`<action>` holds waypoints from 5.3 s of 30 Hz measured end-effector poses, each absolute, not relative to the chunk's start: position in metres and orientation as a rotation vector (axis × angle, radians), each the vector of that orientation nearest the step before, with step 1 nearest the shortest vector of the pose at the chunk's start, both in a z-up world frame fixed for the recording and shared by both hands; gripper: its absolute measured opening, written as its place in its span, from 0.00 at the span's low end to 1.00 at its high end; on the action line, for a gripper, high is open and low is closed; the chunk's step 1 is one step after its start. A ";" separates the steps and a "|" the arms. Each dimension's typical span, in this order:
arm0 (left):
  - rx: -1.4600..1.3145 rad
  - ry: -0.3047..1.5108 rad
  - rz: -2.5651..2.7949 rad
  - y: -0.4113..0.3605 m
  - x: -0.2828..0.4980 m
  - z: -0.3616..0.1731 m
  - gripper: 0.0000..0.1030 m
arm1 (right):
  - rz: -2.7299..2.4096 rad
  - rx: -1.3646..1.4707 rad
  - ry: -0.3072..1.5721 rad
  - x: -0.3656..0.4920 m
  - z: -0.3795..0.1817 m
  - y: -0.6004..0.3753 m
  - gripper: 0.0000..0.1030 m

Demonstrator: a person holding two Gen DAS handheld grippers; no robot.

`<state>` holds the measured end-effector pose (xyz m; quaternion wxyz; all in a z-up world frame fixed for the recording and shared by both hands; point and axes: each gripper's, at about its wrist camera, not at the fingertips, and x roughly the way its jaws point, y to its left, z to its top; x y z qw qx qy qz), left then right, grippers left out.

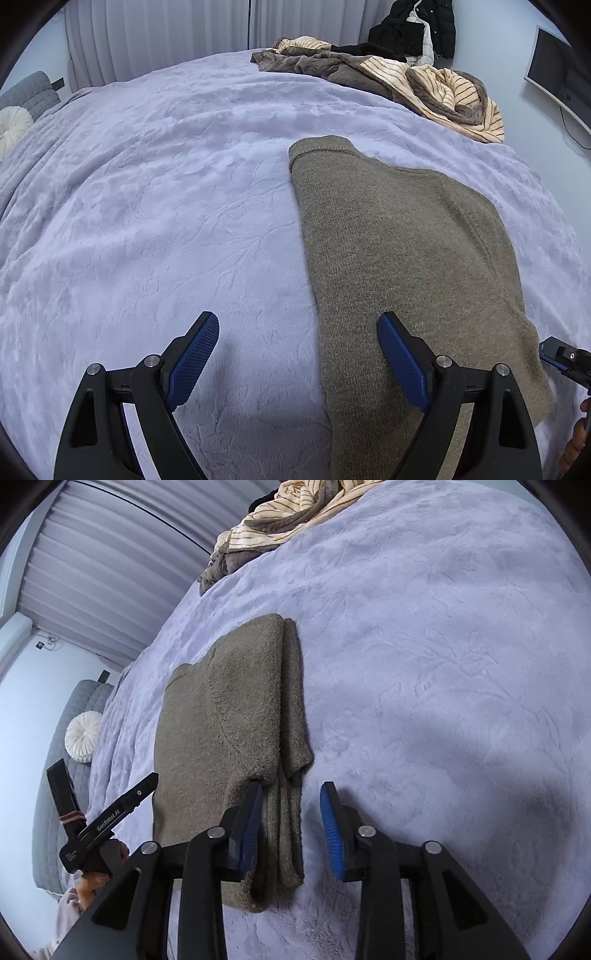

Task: Fold small clothes

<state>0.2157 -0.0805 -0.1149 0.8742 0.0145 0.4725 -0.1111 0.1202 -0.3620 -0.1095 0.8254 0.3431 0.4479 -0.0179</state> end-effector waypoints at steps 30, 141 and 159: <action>-0.253 1.138 -0.515 -0.081 0.255 -0.123 0.86 | 0.040 0.808 0.961 0.207 -0.125 -0.372 0.42; -0.289 1.047 -0.268 0.151 -0.026 -0.072 0.61 | 0.248 0.868 1.036 0.031 -0.105 -0.200 0.40; -0.140 1.096 -0.292 0.070 -0.031 -0.102 0.78 | 0.104 0.539 1.150 0.077 -0.143 -0.179 0.22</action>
